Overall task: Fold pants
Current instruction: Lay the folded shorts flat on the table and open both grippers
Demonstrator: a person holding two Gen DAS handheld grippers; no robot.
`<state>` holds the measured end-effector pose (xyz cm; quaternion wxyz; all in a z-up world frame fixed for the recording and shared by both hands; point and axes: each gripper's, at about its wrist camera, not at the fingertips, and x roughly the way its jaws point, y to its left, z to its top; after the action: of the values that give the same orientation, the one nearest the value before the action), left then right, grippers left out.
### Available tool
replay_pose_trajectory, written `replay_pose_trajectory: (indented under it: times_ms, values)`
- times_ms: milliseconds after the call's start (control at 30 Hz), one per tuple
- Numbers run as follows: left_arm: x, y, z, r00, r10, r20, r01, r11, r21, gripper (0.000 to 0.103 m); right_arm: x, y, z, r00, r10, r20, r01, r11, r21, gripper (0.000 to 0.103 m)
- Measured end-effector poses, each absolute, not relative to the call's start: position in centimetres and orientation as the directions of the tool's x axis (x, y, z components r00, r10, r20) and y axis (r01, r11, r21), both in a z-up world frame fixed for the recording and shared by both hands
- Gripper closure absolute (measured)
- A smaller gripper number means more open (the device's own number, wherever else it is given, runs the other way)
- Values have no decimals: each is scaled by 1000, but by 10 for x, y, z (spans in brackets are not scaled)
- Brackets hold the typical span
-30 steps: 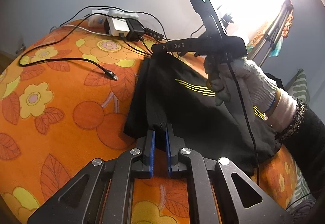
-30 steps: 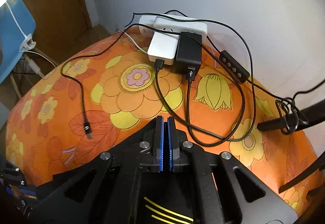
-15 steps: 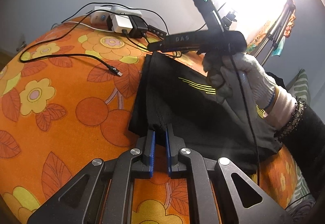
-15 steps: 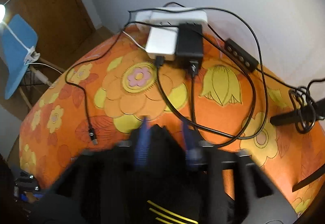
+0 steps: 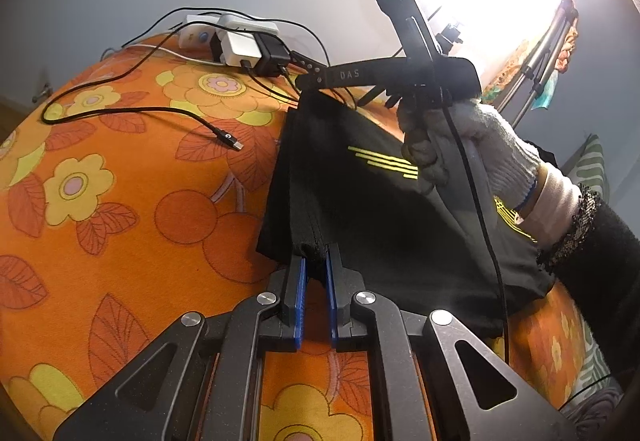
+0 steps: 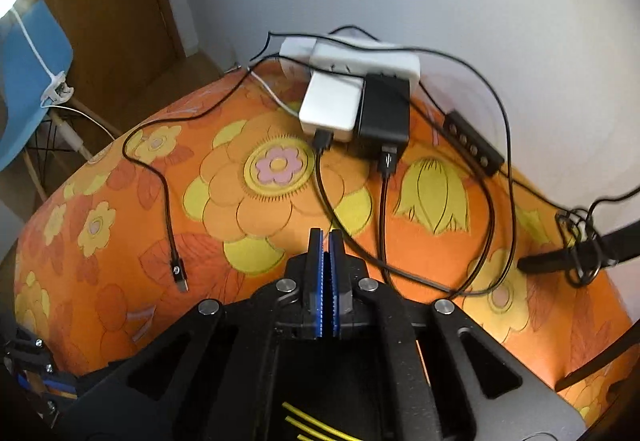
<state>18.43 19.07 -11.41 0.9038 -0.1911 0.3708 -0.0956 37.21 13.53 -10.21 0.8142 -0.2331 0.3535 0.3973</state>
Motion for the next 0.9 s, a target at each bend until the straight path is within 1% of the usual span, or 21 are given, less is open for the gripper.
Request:
replay_pose_trajectory:
  times_ms: [133,200,333,400,433,500,567,667,767,833,900]
  values:
    - [186,196,-117,703,-302,-644,9,909,-416,95,373,147,-110,441,465,-767,-810,575,-117,101]
    - [188,198,-118,699,-296,-651,-4,909,-418,95,371,154,-117,458,449,-767,-809,569,-150,101]
    - [191,203,-121,694,-276,-665,-43,906,-421,95,374,163,-123,465,437,-770,-798,583,-151,101]
    - [192,204,-122,688,-270,-673,-53,907,-419,94,375,161,-119,465,436,-771,-790,597,-139,101]
    - [192,203,-121,687,-258,-680,-61,911,-408,91,374,158,-114,477,436,-763,-780,611,-138,100]
    - [191,204,-118,693,-235,-682,-75,917,-392,88,374,150,-103,486,439,-755,-765,631,-126,95]
    - [187,208,-111,701,-209,-682,-91,923,-375,87,371,135,-89,500,448,-741,-754,646,-118,82]
    - [180,213,-99,715,-188,-673,-97,927,-363,84,358,102,-63,521,471,-712,-734,673,-92,70]
    - [171,206,-83,730,-194,-655,-64,935,-349,84,336,58,-38,537,482,-692,-714,697,-69,69]
    - [167,193,-73,726,-221,-651,-16,941,-338,84,318,24,-26,571,454,-684,-687,721,-95,68]
    - [163,179,-66,716,-259,-648,33,940,-340,84,297,-11,-19,599,422,-680,-658,744,-118,64]
